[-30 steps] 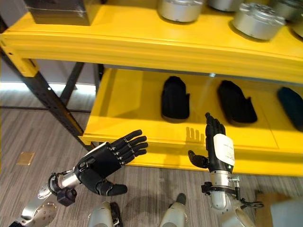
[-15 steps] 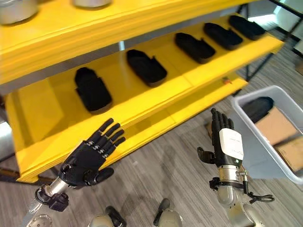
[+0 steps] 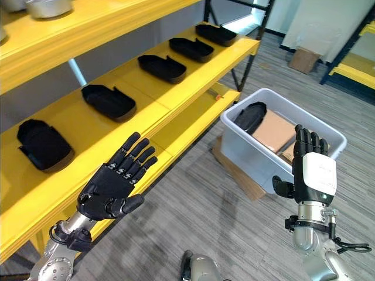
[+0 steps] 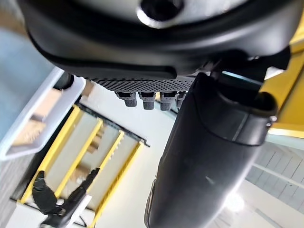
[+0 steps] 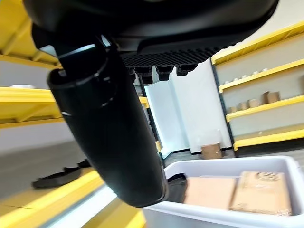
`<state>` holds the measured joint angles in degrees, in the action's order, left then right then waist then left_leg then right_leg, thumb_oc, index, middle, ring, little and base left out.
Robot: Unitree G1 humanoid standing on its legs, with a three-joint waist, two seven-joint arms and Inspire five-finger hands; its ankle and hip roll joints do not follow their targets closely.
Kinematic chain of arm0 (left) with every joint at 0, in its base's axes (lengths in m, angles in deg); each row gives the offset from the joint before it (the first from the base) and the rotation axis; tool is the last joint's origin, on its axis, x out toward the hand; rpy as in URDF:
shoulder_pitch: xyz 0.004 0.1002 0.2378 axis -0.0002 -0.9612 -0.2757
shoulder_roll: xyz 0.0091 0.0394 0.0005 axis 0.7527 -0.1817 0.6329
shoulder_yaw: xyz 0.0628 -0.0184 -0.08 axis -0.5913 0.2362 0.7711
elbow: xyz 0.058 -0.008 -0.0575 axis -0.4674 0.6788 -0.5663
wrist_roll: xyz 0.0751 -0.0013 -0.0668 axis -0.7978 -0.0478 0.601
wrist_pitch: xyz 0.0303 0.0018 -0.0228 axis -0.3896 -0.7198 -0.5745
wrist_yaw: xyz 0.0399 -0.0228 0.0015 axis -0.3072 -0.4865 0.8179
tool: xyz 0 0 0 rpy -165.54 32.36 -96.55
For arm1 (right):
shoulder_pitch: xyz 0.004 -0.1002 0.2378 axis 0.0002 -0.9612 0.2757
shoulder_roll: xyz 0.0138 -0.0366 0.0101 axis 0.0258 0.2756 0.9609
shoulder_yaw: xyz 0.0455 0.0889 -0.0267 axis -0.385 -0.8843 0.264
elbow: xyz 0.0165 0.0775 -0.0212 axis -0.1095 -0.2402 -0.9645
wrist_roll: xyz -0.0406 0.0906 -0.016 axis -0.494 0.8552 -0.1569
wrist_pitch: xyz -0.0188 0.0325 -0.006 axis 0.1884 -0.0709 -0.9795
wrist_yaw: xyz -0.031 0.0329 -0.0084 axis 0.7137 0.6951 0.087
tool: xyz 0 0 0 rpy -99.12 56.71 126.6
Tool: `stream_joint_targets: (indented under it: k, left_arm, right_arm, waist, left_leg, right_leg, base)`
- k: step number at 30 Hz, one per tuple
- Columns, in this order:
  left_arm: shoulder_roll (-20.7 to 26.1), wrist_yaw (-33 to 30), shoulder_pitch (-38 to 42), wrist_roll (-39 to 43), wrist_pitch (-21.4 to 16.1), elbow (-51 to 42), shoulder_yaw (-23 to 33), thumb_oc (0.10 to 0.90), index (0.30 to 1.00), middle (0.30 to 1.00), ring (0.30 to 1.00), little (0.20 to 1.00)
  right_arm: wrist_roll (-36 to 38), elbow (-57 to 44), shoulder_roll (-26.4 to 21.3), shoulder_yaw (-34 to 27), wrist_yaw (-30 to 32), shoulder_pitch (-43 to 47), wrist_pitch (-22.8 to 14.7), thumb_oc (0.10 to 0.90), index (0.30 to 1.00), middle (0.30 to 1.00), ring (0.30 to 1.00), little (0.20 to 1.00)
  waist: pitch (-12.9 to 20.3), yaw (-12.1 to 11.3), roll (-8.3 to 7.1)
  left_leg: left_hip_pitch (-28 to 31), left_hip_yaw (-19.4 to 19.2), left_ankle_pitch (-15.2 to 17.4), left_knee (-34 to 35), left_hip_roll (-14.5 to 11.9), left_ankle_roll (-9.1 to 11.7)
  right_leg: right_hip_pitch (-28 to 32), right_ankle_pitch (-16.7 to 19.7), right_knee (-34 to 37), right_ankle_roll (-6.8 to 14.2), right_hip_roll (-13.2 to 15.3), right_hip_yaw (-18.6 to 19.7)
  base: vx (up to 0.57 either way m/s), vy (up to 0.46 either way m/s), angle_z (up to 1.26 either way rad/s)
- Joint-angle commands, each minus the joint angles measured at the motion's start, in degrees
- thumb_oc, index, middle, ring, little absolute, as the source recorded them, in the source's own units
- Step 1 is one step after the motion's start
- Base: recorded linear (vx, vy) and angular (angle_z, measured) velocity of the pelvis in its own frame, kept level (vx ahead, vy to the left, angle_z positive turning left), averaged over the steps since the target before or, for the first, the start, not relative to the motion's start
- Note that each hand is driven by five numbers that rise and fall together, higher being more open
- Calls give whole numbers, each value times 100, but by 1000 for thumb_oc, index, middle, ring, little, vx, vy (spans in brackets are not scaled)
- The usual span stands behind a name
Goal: Move parts from the plastic box to the shelf.
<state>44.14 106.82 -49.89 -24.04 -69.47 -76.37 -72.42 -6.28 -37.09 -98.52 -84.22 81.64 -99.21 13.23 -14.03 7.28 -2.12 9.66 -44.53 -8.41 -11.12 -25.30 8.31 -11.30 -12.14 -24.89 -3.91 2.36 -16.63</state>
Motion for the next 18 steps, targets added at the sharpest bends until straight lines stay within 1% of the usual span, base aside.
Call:
stream_joint_targets:
  k: [1, 3, 4, 5, 6, 7, 8, 10, 11, 14, 15, 16, 17, 18]
  left_arm:
    - [-359, -143, 177, 89, -451, -430, 268, 900, 1000, 1000, 1000, 1000]
    - [-426, -231, 63, 135, -533, -417, 378, 900, 1000, 1000, 1000, 1000]
    - [-448, -280, -7, 141, -538, -420, 452, 900, 1000, 1000, 1000, 1000]
    - [-468, -301, -55, 133, -529, -434, 503, 900, 1000, 1000, 1000, 1000]
    - [-473, -305, -71, 136, -514, -440, 527, 900, 1000, 1000, 1000, 1000]
    - [-494, -269, -119, 165, -391, -453, 612, 900, 1000, 1000, 1000, 1000]
    - [-512, -225, -138, 166, -278, -452, 664, 900, 1000, 1000, 1000, 1000]
    - [-510, -135, -172, 105, -65, -413, 737, 900, 1000, 1000, 1000, 1000]
    - [-473, -132, -152, 34, 11, -396, 728, 900, 1000, 1000, 1000, 1000]
    - [-444, -81, -133, 20, 111, -404, 681, 900, 1000, 1000, 1000, 1000]
    - [-436, -36, -206, -13, 103, -412, 675, 900, 1000, 1000, 1000, 1000]
    - [-435, -18, -271, -11, 123, -439, 710, 900, 1000, 1000, 1000, 1000]
    - [-437, -16, -309, -7, 124, -455, 732, 900, 1000, 1000, 1000, 1000]
    - [-442, 17, -416, 19, 118, -482, 816, 900, 1000, 1000, 1000, 1000]
  right_arm:
    - [-281, -594, -224, -588, 445, 239, -525, 900, 1000, 1000, 1000, 1000]
    - [-212, -535, -294, -547, 381, 383, -841, 900, 1000, 1000, 1000, 1000]
    - [-169, -513, -315, -538, 341, 467, -980, 900, 1000, 1000, 1000, 1000]
    - [-147, -528, -316, -535, 292, 510, -1040, 900, 1000, 1000, 1000, 1000]
    - [-140, -531, -310, -534, 275, 516, -1065, 900, 1000, 1000, 1000, 1000]
    - [-138, -552, -265, -549, 205, 504, -1151, 900, 1000, 1000, 1000, 1000]
    - [-179, -581, -223, -578, 166, 468, -1192, 900, 1000, 1000, 1000, 1000]
    - [-335, -682, -126, -662, 171, 336, -1246, 900, 1000, 1000, 1000, 1000]
    - [-294, -780, -91, -717, 151, 255, -1172, 900, 1000, 1000, 1000, 1000]
    - [-161, -873, -78, -773, 151, 155, -1089, 900, 1000, 1000, 1000, 1000]
    - [-110, -956, -97, -805, 133, 93, -1080, 900, 1000, 1000, 1000, 1000]
    - [-67, -997, -99, -816, 115, 60, -1102, 900, 1000, 1000, 1000, 1000]
    - [-57, -1014, -92, -815, 103, 45, -1125, 900, 1000, 1000, 1000, 1000]
    - [-5, -1041, -78, -797, 50, 37, -1193, 900, 1000, 1000, 1000, 1000]
  waist:
    - [208, -106, -115]
    - [252, -295, -97]
    - [287, -385, -90]
    - [285, -446, -116]
    - [297, -457, -120]
    - [317, -496, -121]
    - [326, -495, -116]
    - [329, -476, -81]
    - [337, -480, -45]
    - [295, -529, -10]
    - [228, -618, 6]
    - [186, -684, 7]
    - [167, -708, 0]
    - [140, -795, 15]
  left_leg:
    - [-392, 620, 371, -472, -227, 358]
    - [-650, 1519, 759, -691, 372, 177]
    - [-810, 1963, 1076, -816, 783, 11]
    - [-948, 2129, 1126, -868, 1038, -150]
    - [-997, 2195, 1168, -903, 1118, -190]
    - [-1110, 2379, 1347, -957, 1387, -319]
    - [-1122, 2392, 1451, -874, 1519, -391]
    - [-1094, 2335, 1543, -350, 1730, -489]
    - [-1169, 2306, 1328, 81, 1778, -482]
    - [-1386, 2361, 921, 434, 1750, -400]
    - [-1744, 2445, 506, 556, 1630, -318]
    - [-1920, 2549, 311, 605, 1560, -274]
    - [-1963, 2608, 266, 606, 1546, -254]
    - [-2122, 2744, 124, 587, 1465, -228]
  right_leg:
    - [942, 526, 1426, 590, 431, -612]
    - [960, 590, 1632, 562, 297, -226]
    - [973, 647, 1731, 592, 268, -35]
    - [946, 767, 1803, 560, 259, 39]
    - [948, 778, 1828, 566, 256, 81]
    - [989, 792, 1887, 586, 219, 218]
    - [1020, 790, 1904, 607, 200, 268]
    - [1065, 778, 1897, 689, 160, 320]
    - [1097, 757, 1893, 728, 103, 342]
    - [1218, 674, 1879, 736, 29, 400]
    - [1364, 588, 1858, 698, -39, 470]
    - [1439, 539, 1838, 676, -62, 500]
    - [1472, 497, 1812, 674, -62, 511]
    - [1509, 438, 1755, 638, -102, 539]
  base:
    - [105, -128, -99]
    - [147, -86, -100]
    - [99, -51, -111]
    - [64, -27, -113]
    - [97, -46, -139]
    - [174, -18, -122]
    - [223, -10, -100]
    - [204, 34, -6]
    - [198, 41, 14]
    - [170, 33, 20]
    - [269, 77, 14]
    - [255, 82, -15]
    - [209, 100, -29]
    - [248, 176, -25]
